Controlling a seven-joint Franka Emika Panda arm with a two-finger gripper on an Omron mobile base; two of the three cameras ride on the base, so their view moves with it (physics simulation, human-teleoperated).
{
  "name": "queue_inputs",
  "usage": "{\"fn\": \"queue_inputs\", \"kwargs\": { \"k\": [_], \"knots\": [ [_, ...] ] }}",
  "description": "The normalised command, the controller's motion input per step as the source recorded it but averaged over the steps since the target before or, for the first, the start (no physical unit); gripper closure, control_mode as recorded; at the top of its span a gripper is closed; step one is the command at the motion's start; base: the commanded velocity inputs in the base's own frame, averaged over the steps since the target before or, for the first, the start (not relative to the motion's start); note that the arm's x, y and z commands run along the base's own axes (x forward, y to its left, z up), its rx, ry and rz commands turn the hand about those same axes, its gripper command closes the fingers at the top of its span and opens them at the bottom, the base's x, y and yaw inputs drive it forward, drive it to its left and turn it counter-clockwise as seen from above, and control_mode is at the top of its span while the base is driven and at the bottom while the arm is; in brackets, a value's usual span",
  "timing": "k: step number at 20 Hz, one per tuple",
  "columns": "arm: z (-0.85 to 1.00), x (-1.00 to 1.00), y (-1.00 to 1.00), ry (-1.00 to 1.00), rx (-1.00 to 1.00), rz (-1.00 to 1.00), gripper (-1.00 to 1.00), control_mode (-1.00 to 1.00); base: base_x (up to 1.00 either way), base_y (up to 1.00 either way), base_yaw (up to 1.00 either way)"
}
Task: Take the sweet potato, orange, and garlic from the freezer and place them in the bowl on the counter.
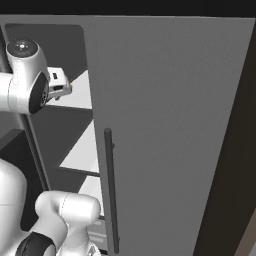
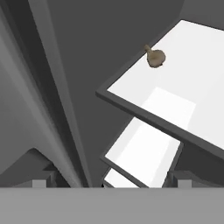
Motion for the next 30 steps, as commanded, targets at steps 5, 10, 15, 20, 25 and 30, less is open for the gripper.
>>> {"fn": "queue_inputs", "kwargs": {
  "k": [5,10,15,20,25,30],
  "knots": [
    [-0.04,0.17,0.02,0.0,0.0,0.02,-1.0,-1.0,0.0,0.0,0.0],
    [-0.09,0.13,0.0,0.0,0.0,0.06,-1.0,-1.0,0.0,0.0,0.0],
    [-0.06,0.1,0.07,0.0,0.0,0.03,-1.0,-1.0,0.0,0.0,0.0],
    [0.0,0.34,0.1,0.0,0.0,0.0,-1.0,-1.0,0.0,0.0,0.0],
    [0.0,0.41,0.17,0.0,0.0,0.0,-1.0,-1.0,0.0,0.0,0.0],
    [0.0,0.43,0.09,0.0,0.0,0.0,-1.0,-1.0,0.0,0.0,0.0]
  ]
}}
